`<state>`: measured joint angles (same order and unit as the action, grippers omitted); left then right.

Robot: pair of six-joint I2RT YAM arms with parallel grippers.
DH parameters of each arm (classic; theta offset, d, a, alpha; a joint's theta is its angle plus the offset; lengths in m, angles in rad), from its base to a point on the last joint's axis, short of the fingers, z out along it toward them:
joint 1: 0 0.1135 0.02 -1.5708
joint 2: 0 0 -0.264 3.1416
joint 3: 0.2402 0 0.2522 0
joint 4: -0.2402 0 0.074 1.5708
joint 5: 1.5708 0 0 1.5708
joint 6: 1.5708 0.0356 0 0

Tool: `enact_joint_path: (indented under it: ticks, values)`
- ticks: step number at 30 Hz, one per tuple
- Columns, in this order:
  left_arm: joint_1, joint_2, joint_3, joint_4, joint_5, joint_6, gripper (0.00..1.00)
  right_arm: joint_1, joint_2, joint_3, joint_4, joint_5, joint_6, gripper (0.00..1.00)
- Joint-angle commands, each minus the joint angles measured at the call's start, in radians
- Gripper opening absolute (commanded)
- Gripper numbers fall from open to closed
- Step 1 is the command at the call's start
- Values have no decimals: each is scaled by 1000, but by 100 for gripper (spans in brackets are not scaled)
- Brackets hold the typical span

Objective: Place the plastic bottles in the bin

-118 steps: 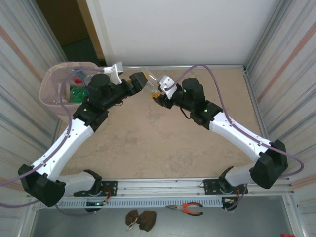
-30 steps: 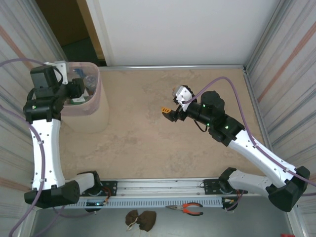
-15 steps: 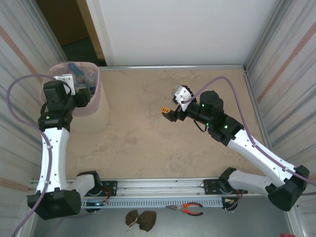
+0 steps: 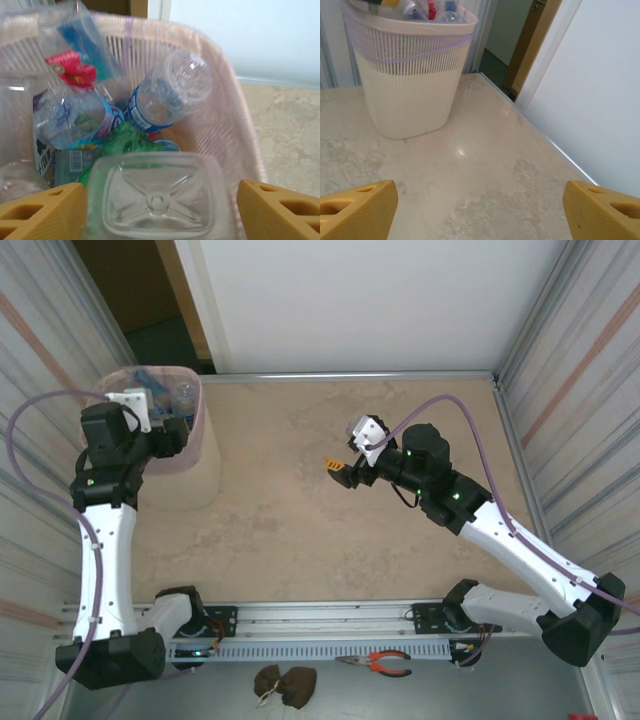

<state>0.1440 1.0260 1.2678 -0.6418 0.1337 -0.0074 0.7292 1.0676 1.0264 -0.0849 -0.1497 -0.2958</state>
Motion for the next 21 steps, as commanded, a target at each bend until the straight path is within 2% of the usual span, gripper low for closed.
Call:
enact_joint_path:
  ticks: [1,3,5,11,15,21]
  values:
    - [0,33,129,-90,53,-3,80,10,-6,30,-9,4,3,85]
    - [-1,72,190,-127,65,6,80,11,-5,32,-9,2,3,85]
    - [-2,113,247,-162,67,16,75,13,-7,35,-9,3,3,85]
    - [-1,221,335,-247,118,39,46,17,-6,37,-12,4,3,85]
    - [-1,222,285,-265,142,32,28,19,-8,34,-16,4,3,85]
    - [18,150,90,-179,166,0,26,20,-4,26,-13,4,7,85]
